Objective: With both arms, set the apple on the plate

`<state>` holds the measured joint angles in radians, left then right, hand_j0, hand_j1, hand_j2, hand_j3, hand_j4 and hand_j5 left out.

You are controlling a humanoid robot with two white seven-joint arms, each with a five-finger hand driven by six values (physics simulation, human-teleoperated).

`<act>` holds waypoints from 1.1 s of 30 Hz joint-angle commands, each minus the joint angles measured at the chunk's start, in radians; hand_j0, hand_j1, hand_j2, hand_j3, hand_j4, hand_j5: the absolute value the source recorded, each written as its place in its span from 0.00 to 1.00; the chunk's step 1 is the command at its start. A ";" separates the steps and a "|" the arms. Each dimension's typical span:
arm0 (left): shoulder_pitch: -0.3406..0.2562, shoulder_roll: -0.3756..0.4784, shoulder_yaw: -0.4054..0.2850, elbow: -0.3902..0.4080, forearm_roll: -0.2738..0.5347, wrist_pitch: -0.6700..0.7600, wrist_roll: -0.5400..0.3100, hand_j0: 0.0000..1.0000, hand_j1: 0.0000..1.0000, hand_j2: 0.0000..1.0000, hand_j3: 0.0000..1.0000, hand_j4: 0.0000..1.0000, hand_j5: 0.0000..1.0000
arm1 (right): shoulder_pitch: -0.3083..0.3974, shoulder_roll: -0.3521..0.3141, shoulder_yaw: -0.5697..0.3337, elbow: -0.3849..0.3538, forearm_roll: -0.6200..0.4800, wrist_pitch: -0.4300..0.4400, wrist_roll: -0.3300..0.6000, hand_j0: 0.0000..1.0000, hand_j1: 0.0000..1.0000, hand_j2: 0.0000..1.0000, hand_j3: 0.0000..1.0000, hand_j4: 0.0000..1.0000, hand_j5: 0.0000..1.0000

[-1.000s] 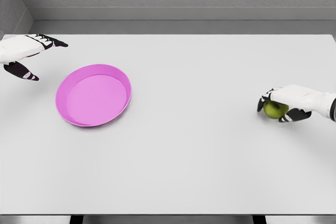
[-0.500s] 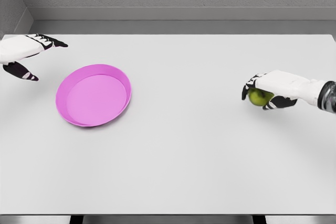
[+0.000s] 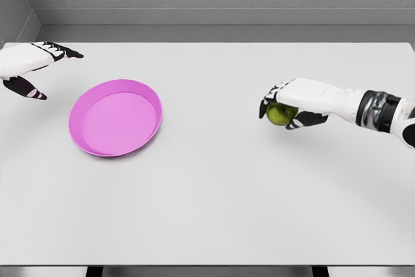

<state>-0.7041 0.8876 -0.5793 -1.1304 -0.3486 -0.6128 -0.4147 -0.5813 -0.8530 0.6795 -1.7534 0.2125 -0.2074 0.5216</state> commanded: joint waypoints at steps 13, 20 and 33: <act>0.002 0.002 0.001 0.000 0.007 0.002 0.000 1.00 1.00 1.00 1.00 1.00 1.00 | -0.054 0.141 0.098 0.000 -0.004 -0.018 0.001 0.54 0.54 0.54 0.54 0.54 0.54; 0.002 0.002 0.001 0.000 0.005 0.002 0.000 1.00 1.00 1.00 1.00 1.00 1.00 | -0.100 0.180 0.152 0.000 0.002 -0.007 0.001 0.55 0.55 0.55 0.55 0.55 0.55; -0.002 0.002 0.001 0.001 0.005 0.002 0.000 1.00 1.00 1.00 1.00 1.00 1.00 | 0.014 -0.024 -0.099 0.000 -0.002 -0.044 -0.003 1.00 1.00 1.00 1.00 1.00 1.00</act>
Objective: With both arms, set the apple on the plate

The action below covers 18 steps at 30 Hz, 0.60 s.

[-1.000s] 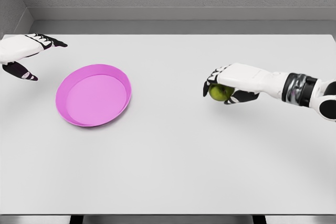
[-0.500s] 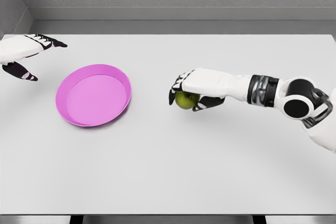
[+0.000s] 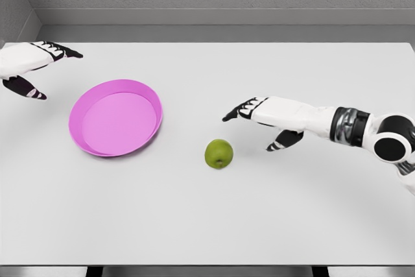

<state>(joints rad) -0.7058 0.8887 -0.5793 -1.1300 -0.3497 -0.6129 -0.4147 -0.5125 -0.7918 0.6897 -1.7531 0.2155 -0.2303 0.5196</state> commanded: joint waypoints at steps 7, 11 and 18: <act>0.003 -0.008 -0.011 -0.097 -0.012 0.002 0.004 1.00 1.00 1.00 1.00 1.00 1.00 | 0.077 -0.233 -0.380 0.024 -0.015 -0.070 -0.007 1.00 1.00 1.00 1.00 1.00 1.00; 0.005 -0.005 -0.076 -0.347 -0.011 0.002 0.007 1.00 1.00 1.00 1.00 1.00 1.00 | 0.075 -0.228 -0.386 0.020 -0.016 -0.078 -0.001 1.00 1.00 1.00 1.00 1.00 1.00; -0.070 -0.059 -0.195 -0.567 -0.070 0.002 0.001 1.00 1.00 1.00 1.00 1.00 1.00 | 0.071 -0.216 -0.381 0.023 -0.016 -0.083 -0.003 1.00 1.00 1.00 1.00 1.00 1.00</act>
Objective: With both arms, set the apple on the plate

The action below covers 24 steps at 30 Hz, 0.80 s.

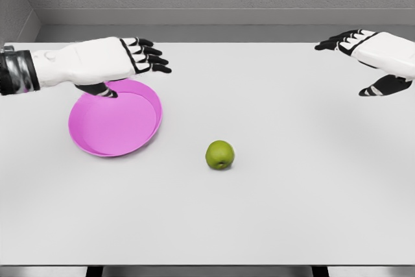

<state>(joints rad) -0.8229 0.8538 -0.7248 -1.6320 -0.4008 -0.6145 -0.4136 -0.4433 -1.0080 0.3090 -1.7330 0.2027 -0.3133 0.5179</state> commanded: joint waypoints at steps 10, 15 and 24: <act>-0.196 -0.168 -0.443 -0.072 -0.052 0.004 0.002 1.00 1.00 1.00 1.00 1.00 1.00 | -0.002 0.009 -0.008 -0.007 -0.002 0.002 -0.001 1.00 1.00 1.00 1.00 1.00 1.00; -0.229 -0.229 -0.510 -0.032 -0.029 0.004 0.002 1.00 1.00 1.00 1.00 1.00 1.00 | -0.005 0.028 -0.005 0.000 -0.003 0.005 0.001 1.00 1.00 1.00 1.00 1.00 1.00; -0.248 -0.283 -0.542 0.064 -0.095 0.004 -0.004 1.00 1.00 1.00 1.00 1.00 1.00 | -0.005 0.034 -0.008 0.003 -0.003 0.005 0.001 1.00 1.00 1.00 1.00 1.00 1.00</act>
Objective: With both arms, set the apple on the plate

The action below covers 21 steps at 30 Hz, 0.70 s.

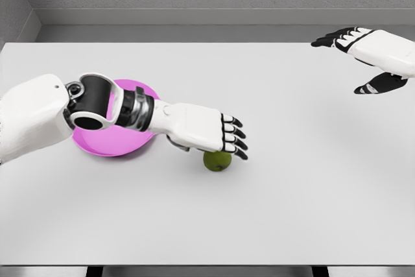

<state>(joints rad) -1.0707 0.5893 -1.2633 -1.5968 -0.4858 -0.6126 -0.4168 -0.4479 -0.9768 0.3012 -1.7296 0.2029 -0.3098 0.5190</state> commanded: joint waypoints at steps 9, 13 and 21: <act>-0.014 -0.112 -0.053 0.107 -0.076 0.002 -0.036 1.00 1.00 1.00 1.00 1.00 1.00 | 0.000 0.004 0.001 -0.002 -0.003 0.001 -0.001 1.00 1.00 1.00 1.00 1.00 1.00; -0.014 -0.114 -0.054 0.107 -0.091 0.002 -0.074 1.00 1.00 1.00 1.00 1.00 1.00 | 0.000 0.004 0.001 -0.004 -0.003 0.001 -0.001 1.00 1.00 1.00 1.00 1.00 1.00; -0.021 -0.132 -0.059 0.106 -0.111 0.002 -0.080 1.00 1.00 1.00 1.00 1.00 1.00 | 0.002 0.007 0.001 -0.005 -0.003 0.001 -0.001 1.00 1.00 1.00 1.00 1.00 1.00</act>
<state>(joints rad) -1.0922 0.4622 -1.3226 -1.4913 -0.5896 -0.6126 -0.4967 -0.4464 -0.9682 0.3024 -1.7343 0.2029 -0.3098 0.5190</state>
